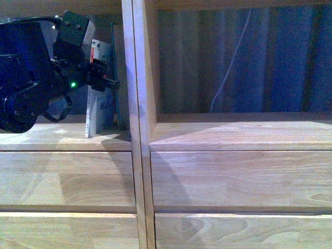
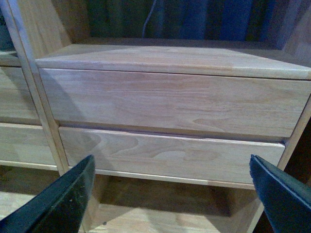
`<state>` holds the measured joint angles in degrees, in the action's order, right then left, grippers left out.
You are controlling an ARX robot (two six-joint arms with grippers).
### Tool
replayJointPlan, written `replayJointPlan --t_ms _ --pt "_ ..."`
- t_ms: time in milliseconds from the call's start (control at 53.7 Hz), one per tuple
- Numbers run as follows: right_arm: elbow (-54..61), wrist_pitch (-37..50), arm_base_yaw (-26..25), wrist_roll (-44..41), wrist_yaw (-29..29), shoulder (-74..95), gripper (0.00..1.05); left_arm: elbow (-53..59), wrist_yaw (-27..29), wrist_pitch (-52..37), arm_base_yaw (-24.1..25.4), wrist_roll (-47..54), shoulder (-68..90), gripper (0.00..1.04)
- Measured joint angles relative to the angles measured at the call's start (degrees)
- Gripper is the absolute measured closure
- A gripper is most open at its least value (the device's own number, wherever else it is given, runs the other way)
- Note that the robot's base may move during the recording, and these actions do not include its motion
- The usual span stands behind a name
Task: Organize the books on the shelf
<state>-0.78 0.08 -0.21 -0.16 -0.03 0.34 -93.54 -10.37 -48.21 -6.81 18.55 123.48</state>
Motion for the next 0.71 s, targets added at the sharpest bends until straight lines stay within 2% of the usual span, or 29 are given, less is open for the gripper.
replayJointPlan --t_ms 409,707 --pt "0.0 0.0 0.0 -0.02 0.0 0.0 0.07 6.34 0.57 5.75 0.07 -2.4 -5.16 0.07" --pt "0.0 0.0 0.0 0.0 0.0 0.0 0.07 20.85 -0.74 10.08 0.07 -6.45 -20.02 0.07"
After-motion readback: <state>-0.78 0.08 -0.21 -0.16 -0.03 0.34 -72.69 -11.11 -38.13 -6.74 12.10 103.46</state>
